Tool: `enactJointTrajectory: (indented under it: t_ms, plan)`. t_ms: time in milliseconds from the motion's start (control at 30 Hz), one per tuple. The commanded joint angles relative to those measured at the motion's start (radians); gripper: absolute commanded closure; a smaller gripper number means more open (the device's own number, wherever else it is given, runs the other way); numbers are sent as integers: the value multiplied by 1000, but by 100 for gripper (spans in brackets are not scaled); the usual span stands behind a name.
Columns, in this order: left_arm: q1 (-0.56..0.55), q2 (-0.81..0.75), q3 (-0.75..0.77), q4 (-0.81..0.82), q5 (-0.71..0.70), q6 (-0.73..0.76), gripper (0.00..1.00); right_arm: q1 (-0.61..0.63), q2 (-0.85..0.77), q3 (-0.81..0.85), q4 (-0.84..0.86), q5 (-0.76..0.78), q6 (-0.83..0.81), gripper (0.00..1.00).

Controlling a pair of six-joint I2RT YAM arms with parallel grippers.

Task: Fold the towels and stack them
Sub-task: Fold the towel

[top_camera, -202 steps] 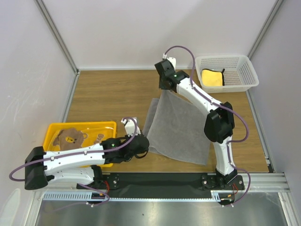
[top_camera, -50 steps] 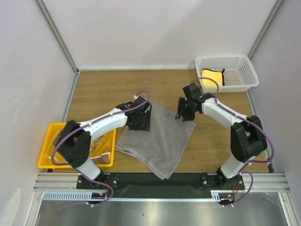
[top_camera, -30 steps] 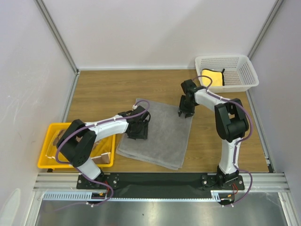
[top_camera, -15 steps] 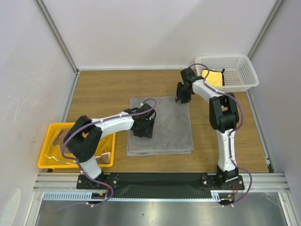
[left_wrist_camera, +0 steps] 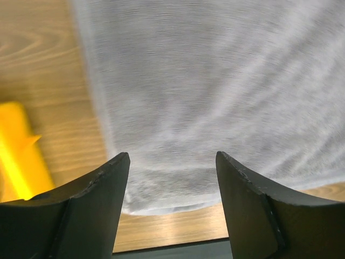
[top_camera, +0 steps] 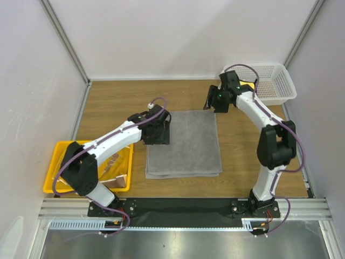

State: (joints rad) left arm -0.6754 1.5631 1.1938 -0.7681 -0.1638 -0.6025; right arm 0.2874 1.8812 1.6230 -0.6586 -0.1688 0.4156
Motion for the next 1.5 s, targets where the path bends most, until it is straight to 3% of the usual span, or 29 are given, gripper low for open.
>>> enactJointTrajectory:
  t_ms: [0, 200, 333, 633, 1033, 1467]
  plan:
    - [74, -57, -51, -28, -31, -49, 29, -7, -108, -168, -1, 12, 86, 37]
    - [100, -122, -112, -10, 3, 4, 30, 12, -304, -425, 37, 14, 229, 35]
    - [100, -196, -261, 33, 49, -52, 30, 58, -405, -546, 10, 68, 313, 33]
    - [40, -481, -513, 105, 47, -408, 30, 23, -681, -816, -39, 12, 466, 26]
    - [-115, -414, -554, -56, -74, -686, 30, -11, -743, -982, -10, -89, 442, 25]
    - [-135, -433, -678, 128, -103, -760, 31, -10, -895, -1164, 96, -109, 577, 25]
